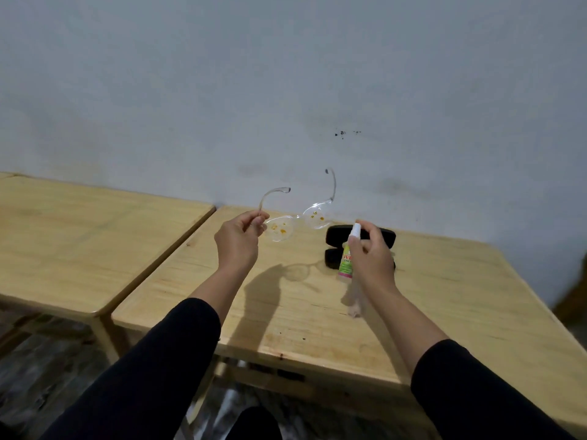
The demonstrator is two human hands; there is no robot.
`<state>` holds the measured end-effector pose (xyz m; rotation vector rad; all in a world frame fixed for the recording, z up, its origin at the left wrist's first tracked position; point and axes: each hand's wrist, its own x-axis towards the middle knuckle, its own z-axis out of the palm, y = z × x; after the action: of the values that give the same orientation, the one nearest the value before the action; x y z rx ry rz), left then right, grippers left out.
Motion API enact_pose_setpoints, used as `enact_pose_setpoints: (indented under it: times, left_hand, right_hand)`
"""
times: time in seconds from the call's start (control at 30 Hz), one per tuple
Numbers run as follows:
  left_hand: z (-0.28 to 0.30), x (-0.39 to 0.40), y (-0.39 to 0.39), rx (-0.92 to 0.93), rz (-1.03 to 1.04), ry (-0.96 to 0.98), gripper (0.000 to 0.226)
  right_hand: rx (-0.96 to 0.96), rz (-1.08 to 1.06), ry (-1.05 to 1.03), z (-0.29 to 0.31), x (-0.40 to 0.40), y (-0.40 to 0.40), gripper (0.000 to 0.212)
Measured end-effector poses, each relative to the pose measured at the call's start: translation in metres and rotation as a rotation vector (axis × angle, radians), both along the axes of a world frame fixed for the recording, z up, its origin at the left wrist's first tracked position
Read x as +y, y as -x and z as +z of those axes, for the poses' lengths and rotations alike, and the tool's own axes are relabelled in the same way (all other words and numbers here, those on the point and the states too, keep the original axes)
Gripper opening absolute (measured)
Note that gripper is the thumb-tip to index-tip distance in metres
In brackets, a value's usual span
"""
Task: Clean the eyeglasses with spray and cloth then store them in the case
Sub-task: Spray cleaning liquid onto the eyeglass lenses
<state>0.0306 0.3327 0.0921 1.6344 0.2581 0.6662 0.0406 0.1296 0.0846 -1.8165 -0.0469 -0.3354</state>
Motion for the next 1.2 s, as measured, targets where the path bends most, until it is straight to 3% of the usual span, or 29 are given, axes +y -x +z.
enact_pose_setpoints:
  times: [0.23,0.63,0.87,1.2]
  left_hand:
    - [0.006,-0.067,-0.011,-0.03,-0.123,-0.044,0.016]
    - [-0.004,-0.192,-0.014,-0.006,-0.392,-0.065,0.016]
    - [-0.011,-0.235,-0.006,0.014,-0.465,-0.065,0.016]
    - [-0.015,-0.253,-0.004,0.066,-0.446,-0.152,0.017]
  right_hand:
    - [-0.143,-0.236,0.085,0.016,-0.095,0.022,0.036]
    - [-0.15,-0.609,0.332,0.014,-0.248,0.096,0.033]
    - [-0.082,-0.671,0.362,-0.016,-0.284,0.124,0.038]
    - [0.024,-0.588,0.387,-0.045,-0.294,0.118,0.039]
